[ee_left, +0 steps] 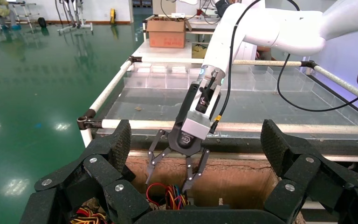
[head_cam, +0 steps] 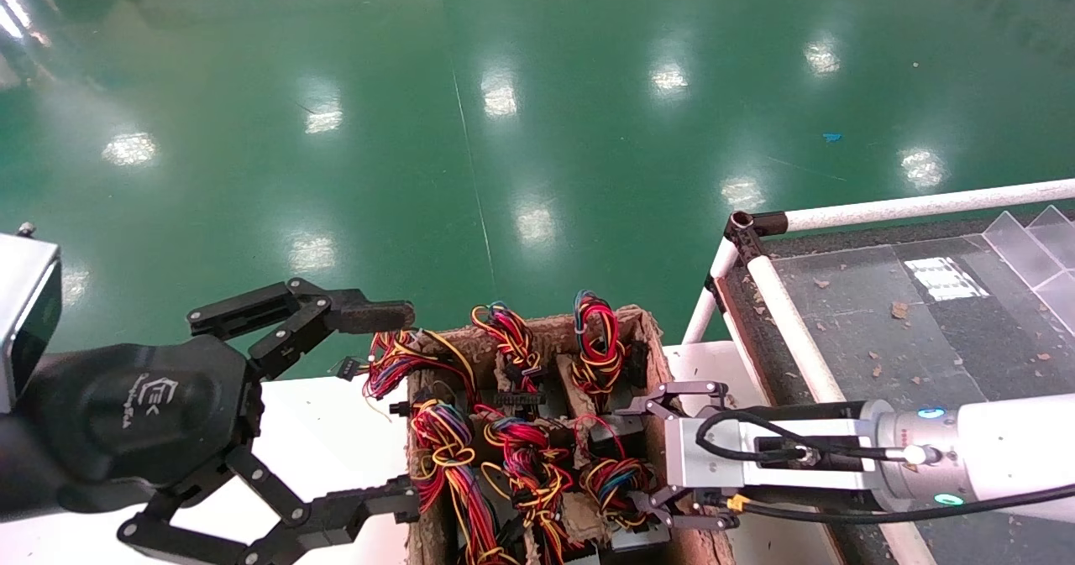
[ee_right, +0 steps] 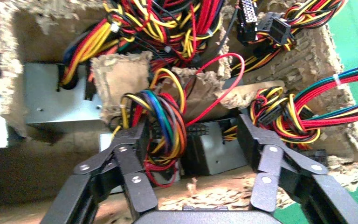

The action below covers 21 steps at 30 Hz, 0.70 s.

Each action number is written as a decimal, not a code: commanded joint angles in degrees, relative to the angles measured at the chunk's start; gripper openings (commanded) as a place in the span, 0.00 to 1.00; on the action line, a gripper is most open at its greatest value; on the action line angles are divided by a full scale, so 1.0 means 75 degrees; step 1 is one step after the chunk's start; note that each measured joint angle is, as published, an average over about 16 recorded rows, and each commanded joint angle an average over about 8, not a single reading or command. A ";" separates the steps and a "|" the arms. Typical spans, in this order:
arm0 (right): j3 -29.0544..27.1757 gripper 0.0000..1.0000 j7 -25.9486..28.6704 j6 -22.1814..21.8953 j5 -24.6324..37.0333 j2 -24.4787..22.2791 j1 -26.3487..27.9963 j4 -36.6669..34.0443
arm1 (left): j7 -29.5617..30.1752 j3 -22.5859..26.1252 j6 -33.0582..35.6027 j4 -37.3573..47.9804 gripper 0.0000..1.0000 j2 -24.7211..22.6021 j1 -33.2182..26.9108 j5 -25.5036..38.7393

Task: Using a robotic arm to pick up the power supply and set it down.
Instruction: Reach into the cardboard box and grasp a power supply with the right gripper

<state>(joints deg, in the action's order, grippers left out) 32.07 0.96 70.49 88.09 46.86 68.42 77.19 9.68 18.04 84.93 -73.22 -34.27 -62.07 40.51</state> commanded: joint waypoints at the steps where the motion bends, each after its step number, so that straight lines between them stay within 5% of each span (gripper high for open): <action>1: 0.0025 0.00 -0.0090 -0.0105 0.0108 0.0057 -0.0031 0.0012 | 0.0000 0.0001 0.0000 0.0000 1.00 0.0000 0.0000 0.0000; 21: 0.0055 0.00 -0.0342 -0.0433 0.0245 0.0257 -0.0213 0.0048 | -0.0003 0.0006 -0.0003 0.0000 1.00 0.0002 -0.0001 -0.0004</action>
<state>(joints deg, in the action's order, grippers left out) 32.21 -1.77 67.07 89.60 48.58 66.74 77.57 9.66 18.08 84.92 -73.22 -34.25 -62.08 40.48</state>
